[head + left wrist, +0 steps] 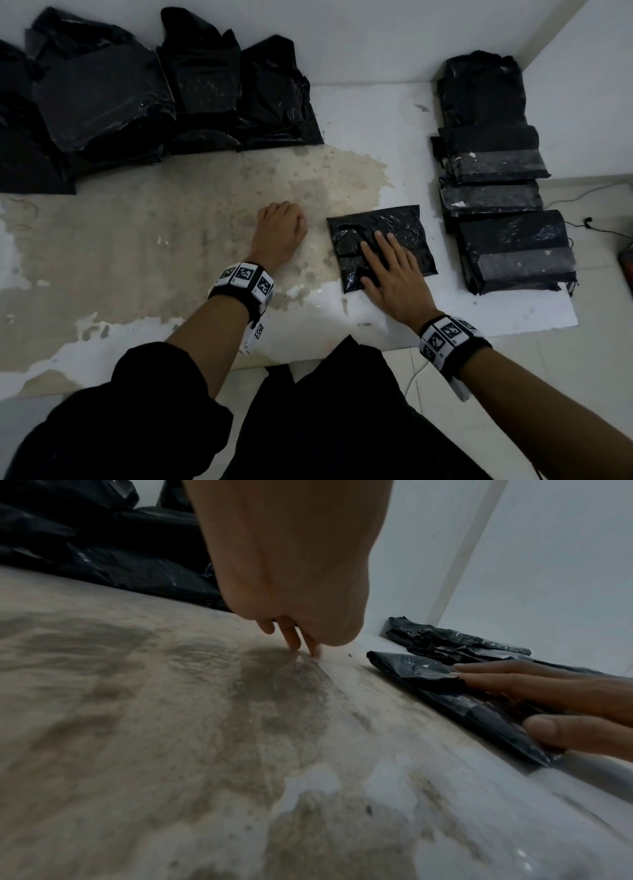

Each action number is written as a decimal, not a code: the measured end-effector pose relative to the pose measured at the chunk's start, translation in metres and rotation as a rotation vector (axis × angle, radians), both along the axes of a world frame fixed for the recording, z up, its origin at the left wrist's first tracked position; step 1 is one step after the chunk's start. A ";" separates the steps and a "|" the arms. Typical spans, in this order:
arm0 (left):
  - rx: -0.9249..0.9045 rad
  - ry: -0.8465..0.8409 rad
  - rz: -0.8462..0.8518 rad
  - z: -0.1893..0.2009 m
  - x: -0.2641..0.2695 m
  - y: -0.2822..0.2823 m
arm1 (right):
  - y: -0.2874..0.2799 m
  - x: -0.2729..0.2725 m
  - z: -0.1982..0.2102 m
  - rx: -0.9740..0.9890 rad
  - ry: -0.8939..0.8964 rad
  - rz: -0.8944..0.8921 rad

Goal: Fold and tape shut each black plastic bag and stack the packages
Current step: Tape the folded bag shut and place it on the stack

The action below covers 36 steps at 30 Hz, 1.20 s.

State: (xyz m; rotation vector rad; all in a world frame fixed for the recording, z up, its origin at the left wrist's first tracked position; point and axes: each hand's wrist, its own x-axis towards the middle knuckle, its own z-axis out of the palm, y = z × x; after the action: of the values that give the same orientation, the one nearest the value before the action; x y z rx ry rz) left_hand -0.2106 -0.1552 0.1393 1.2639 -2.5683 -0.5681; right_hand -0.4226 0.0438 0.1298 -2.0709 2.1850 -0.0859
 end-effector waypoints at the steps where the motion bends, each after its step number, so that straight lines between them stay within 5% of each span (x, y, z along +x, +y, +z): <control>1: 0.015 0.006 -0.007 0.000 0.002 0.000 | 0.000 0.001 0.001 0.008 0.000 -0.003; 10: 0.109 0.142 0.022 0.021 -0.001 -0.001 | -0.002 0.010 0.013 0.010 0.054 0.041; 15: 0.354 0.385 -0.018 0.042 0.010 0.003 | -0.006 0.016 0.020 -0.016 -0.039 0.051; 22: 0.606 0.373 -0.060 0.089 0.014 0.021 | -0.022 0.020 0.039 -0.019 -0.222 -0.062; 29: 0.764 0.638 -0.008 0.129 -0.025 0.042 | -0.029 0.009 0.067 0.207 -0.499 -0.068; 33: 0.785 0.744 0.196 0.123 -0.044 0.045 | -0.021 -0.004 0.089 0.294 -0.986 -0.162; 36: 0.807 0.838 0.386 0.114 -0.051 0.047 | -0.019 -0.021 0.100 0.246 -1.183 -0.260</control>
State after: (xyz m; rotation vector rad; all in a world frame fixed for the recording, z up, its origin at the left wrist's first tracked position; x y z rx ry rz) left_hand -0.2617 -0.1083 0.2535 1.2605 -1.3763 -1.6885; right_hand -0.4440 0.0247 0.2297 -1.0696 1.5303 -0.7832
